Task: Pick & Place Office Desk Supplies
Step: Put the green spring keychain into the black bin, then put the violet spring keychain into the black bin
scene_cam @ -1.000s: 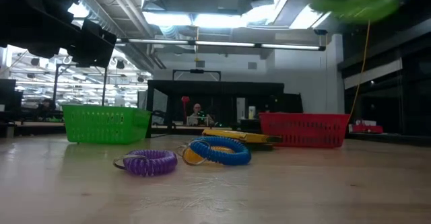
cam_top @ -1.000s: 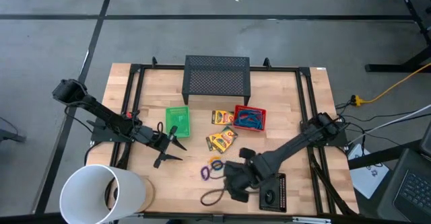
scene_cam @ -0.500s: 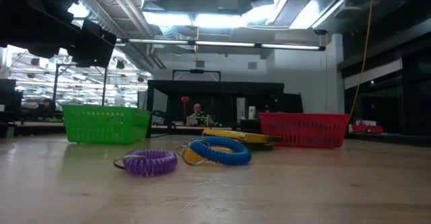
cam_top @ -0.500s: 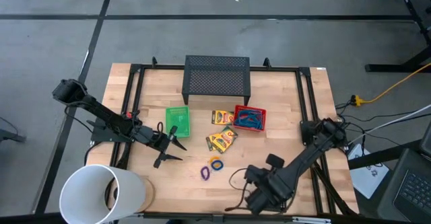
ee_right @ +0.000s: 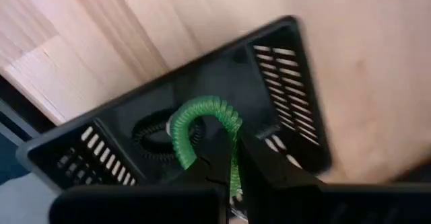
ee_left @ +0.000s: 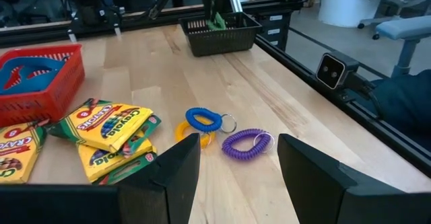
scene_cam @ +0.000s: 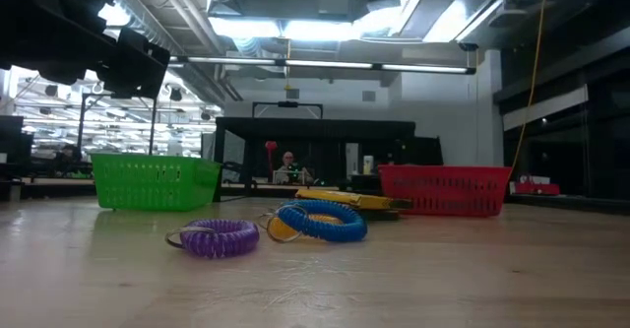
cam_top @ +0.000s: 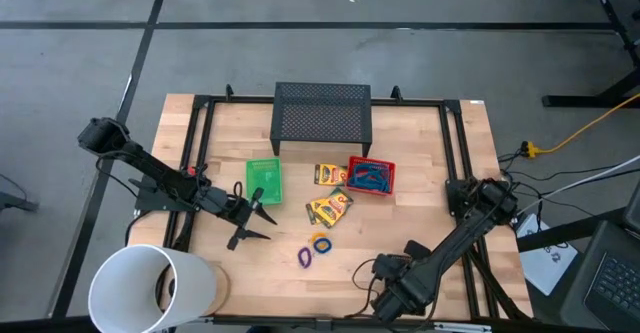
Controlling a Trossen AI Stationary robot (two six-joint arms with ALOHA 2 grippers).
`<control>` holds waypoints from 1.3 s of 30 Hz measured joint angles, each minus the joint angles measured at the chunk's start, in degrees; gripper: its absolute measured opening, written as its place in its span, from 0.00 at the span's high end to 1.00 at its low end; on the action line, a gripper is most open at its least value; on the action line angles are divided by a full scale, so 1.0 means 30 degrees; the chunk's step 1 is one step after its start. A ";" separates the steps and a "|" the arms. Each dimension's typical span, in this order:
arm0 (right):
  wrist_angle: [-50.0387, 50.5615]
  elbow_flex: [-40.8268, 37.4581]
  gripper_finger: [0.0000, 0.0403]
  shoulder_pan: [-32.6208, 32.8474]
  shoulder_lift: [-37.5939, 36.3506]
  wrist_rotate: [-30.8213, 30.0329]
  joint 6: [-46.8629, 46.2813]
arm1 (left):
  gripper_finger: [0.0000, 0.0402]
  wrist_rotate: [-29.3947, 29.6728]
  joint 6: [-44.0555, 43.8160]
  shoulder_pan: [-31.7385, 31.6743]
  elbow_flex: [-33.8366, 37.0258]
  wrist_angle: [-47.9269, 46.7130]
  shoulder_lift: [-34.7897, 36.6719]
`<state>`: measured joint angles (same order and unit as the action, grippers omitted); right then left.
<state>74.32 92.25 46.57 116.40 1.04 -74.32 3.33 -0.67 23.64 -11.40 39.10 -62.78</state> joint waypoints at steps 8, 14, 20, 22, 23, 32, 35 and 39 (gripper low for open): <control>-0.2646 -0.1860 0.97 -0.0024 0.0000 0.1177 0.1054 | 0.51 0.0001 -0.0007 0.0000 0.0000 0.0021 -0.0001; -0.3815 -0.1897 0.97 -0.0024 -0.0069 0.1308 0.2426 | 0.51 0.0004 -0.0007 0.0000 0.0000 0.0021 -0.0001; -0.3962 -0.1897 0.97 -0.0024 -0.0087 0.1304 0.3073 | 0.51 0.0001 -0.0013 -0.0006 0.0000 0.0021 -0.0001; -0.3949 -0.1897 0.97 -0.0024 -0.0087 0.1304 0.2956 | 0.51 0.0006 -0.0015 -0.0004 0.0000 0.0021 -0.0001; -0.3903 -0.1897 0.97 -0.0024 -0.0087 0.1302 0.2849 | 0.51 0.0001 -0.0015 0.0000 0.0000 0.0021 -0.0001; -0.1155 -0.1897 0.77 -0.0039 -0.0087 0.0849 0.0482 | 0.51 0.0006 -0.0020 -0.0006 0.0000 0.0021 -0.0001; -0.0563 -0.1897 0.67 -0.0039 -0.0087 0.1349 0.0442 | 0.51 0.0008 -0.0087 0.0000 0.0000 0.0022 -0.0001; -0.0473 -0.1717 0.58 -0.0032 -0.0087 0.1812 0.0572 | 0.51 0.0004 -0.0219 -0.0001 0.0000 0.0021 -0.0001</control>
<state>72.90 87.10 46.48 116.14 6.47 -72.60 3.34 -1.32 23.64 -11.40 39.16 -62.78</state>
